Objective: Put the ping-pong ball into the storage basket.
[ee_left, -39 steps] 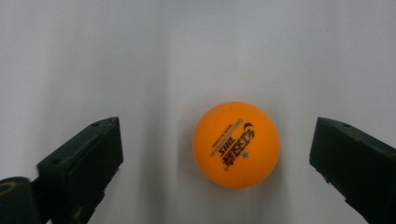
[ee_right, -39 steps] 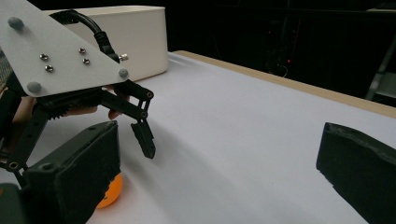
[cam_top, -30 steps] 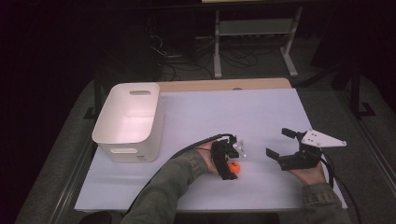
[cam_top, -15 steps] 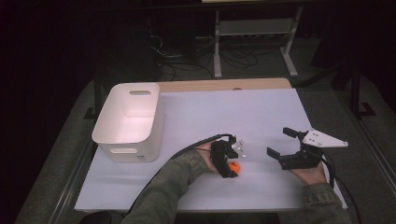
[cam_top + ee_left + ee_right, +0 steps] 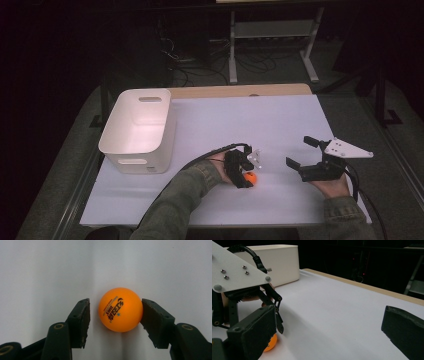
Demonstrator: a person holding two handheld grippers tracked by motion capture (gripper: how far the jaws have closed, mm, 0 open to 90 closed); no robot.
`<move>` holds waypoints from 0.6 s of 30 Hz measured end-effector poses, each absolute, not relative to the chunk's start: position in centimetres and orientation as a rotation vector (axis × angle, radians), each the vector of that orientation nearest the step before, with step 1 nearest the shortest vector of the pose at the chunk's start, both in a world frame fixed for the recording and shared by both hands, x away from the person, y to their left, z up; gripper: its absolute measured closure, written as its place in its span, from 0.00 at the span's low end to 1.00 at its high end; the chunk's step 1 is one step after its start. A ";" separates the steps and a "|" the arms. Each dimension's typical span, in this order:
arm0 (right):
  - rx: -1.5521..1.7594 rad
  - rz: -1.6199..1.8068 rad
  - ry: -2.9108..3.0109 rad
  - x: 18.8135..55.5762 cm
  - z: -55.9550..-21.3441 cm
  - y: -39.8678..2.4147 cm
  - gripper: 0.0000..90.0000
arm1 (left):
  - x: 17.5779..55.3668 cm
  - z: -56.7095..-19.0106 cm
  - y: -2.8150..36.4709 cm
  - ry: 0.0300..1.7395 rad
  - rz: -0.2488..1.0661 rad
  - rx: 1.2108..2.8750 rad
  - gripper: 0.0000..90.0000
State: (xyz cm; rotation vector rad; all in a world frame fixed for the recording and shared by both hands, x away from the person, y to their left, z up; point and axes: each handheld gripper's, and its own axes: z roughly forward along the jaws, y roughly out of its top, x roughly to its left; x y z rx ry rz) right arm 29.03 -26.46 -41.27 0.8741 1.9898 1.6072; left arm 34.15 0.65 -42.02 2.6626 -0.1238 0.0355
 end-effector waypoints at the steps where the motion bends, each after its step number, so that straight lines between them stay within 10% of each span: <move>1: 0.875 1.608 1.990 29.0 -41.3 -26.4 0.00 | 34.2 -42.1 0.7 -0.125 0.033 2.663 0.48; 18: 0.876 1.604 2.003 29.1 -41.3 -26.3 0.00 | 34.1 -41.6 0.8 -0.123 0.043 2.675 0.56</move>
